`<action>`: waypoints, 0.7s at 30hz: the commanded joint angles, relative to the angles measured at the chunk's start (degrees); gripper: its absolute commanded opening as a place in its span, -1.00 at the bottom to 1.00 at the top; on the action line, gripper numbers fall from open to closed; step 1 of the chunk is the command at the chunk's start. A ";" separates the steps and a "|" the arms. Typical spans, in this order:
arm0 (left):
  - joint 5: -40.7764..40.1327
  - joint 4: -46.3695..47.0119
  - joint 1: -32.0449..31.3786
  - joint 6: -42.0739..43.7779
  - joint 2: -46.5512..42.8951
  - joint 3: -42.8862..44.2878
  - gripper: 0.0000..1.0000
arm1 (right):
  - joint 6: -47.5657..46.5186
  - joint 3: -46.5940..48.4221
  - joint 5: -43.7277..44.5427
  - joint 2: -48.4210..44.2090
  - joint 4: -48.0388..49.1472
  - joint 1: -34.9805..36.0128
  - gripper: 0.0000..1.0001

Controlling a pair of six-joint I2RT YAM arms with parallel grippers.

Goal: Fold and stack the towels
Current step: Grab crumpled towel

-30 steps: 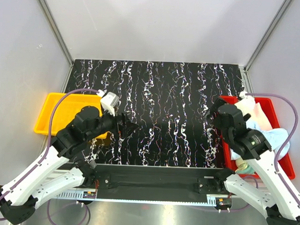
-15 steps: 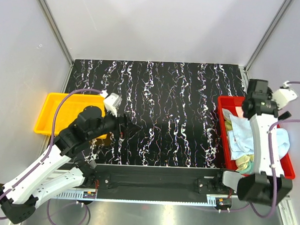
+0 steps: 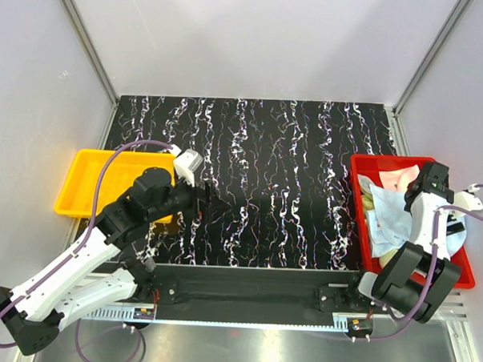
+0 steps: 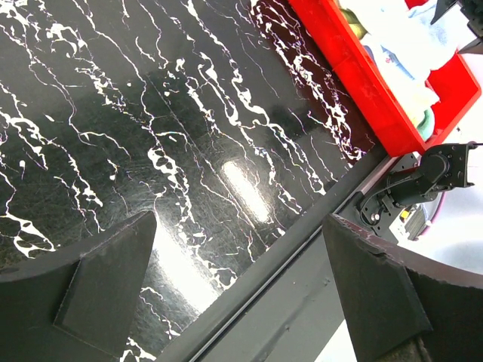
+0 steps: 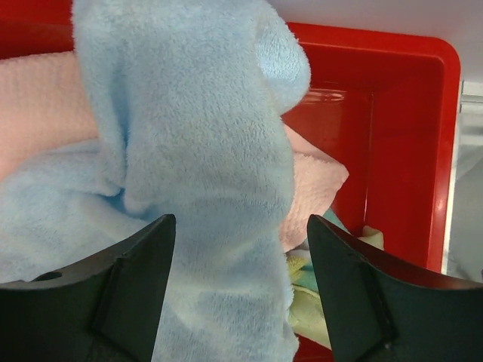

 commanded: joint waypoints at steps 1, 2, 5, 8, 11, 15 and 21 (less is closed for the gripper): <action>0.99 3.18 -0.18 -0.33 0.16 -0.10 0.98 | -0.58 -2.68 -3.84 0.65 7.81 -1.60 0.55; 0.90 3.10 -0.18 -0.25 0.16 -0.02 0.98 | -0.68 -3.04 -4.29 1.09 9.30 -1.78 0.54; -0.06 2.83 -0.18 -0.33 0.25 0.07 0.98 | -1.11 -4.18 -7.10 3.11 12.47 -2.14 0.49; -0.77 2.57 -0.27 -0.33 0.07 -0.10 0.98 | -1.29 -4.88 -9.13 4.26 14.75 -2.22 0.33; -1.38 2.66 -0.27 -0.42 -0.10 -0.10 0.98 | -3.13 -4.18 -9.48 4.17 14.94 -2.22 -0.06; -2.18 3.27 -0.18 -2.00 0.07 0.68 0.98 | -6.74 3.25 -14.39 -1.44 12.31 -2.14 -1.00; -3.22 4.42 -0.10 -4.55 2.18 6.47 0.96 | -10.34 28.25 -40.14 -4.19 8.98 3.80 -1.00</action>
